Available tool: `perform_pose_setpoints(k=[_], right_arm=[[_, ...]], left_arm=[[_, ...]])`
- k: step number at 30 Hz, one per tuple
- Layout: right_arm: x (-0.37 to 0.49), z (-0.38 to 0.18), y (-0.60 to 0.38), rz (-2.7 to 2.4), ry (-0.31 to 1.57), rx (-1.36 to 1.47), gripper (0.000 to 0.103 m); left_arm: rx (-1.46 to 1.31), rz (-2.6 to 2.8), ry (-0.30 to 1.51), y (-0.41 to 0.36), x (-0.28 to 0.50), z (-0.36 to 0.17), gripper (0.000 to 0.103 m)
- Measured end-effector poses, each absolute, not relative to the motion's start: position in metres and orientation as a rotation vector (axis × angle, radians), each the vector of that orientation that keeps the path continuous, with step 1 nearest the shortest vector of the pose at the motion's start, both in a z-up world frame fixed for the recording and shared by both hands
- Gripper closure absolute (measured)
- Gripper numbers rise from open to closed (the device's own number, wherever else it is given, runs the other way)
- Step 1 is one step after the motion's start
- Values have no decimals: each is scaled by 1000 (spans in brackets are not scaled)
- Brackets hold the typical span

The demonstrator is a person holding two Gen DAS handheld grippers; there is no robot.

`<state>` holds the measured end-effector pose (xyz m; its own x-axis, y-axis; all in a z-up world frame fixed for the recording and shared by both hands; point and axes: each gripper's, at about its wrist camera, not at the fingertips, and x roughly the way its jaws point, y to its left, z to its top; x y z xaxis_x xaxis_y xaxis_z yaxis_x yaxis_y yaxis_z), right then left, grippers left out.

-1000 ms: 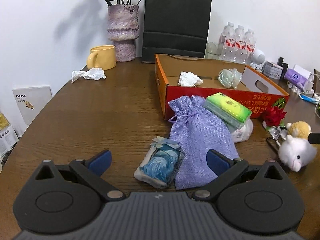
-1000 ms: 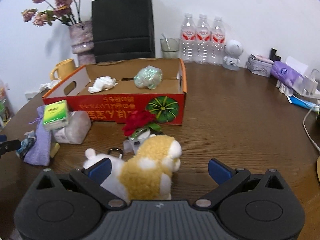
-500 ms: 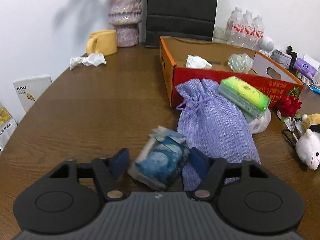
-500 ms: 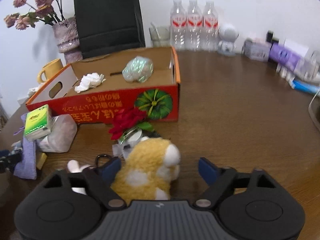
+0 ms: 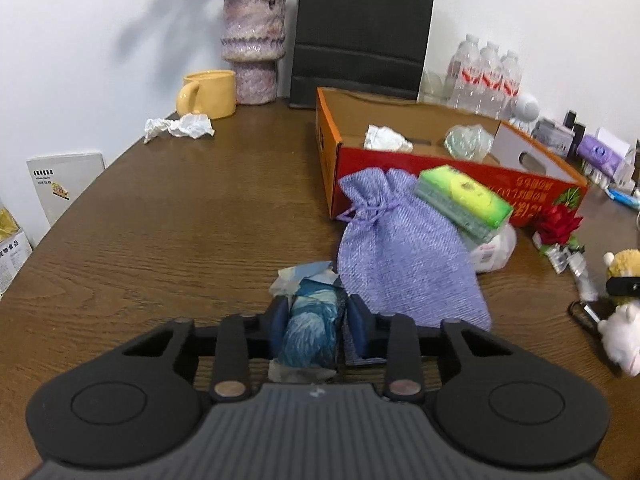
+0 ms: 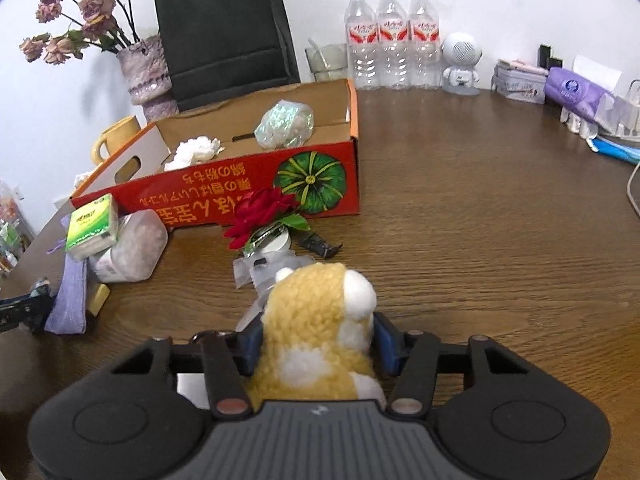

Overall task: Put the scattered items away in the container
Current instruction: 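Grasp blue wrapped packet with left tool while right tool grasps white plush toy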

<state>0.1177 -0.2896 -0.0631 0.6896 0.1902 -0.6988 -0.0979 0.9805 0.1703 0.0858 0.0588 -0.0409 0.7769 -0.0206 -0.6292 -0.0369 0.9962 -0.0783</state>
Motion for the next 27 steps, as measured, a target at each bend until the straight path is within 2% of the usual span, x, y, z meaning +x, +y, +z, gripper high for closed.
perform_pose_setpoints(k=[9,14,21,27], right_arm=[[110,-39,-305,171,685,186,54],[123,-11,-307,226,602,224,54],[178,43,-295,272,427,224,54],[266,30,-265,237,497,202,54]], left_arm=[[-119,-11,608,60,77,-14,76],[-127,-55,512,54,90,22,76],[-151,-124,397,31,158,69,75],[-191,-121,498,4,243,46,74]])
